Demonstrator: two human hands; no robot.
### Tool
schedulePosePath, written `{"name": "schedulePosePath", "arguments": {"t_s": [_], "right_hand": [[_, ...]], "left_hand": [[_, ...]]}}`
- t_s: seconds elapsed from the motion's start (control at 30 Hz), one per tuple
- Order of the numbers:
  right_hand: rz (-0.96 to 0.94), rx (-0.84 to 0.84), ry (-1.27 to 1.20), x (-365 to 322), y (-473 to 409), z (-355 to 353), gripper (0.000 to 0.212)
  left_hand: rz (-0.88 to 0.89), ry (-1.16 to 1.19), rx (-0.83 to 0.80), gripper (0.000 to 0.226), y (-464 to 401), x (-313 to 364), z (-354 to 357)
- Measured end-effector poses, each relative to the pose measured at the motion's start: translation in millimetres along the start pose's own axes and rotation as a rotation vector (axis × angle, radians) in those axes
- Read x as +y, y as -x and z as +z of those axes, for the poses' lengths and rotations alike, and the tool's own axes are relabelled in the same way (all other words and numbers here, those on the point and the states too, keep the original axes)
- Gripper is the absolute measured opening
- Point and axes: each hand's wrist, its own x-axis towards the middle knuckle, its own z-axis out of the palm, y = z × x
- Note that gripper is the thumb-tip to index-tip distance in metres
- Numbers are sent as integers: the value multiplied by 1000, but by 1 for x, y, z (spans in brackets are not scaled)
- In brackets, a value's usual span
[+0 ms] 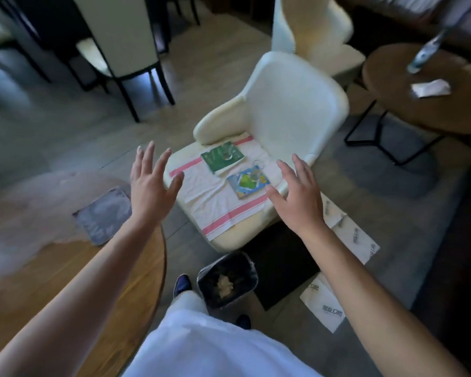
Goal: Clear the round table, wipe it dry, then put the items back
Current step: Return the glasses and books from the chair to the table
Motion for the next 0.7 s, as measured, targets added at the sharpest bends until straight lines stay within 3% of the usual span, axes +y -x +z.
{"name": "schedulePosePath", "arguments": {"t_s": [0.33,0.7], "right_hand": [[166,10,0,58,-8,-28,74],[379,34,-58,92,-87,17,79]], "left_hand": [[127,-14,-58,65,-71,62,60],[178,-1,-225,66,-180,26,151]]}}
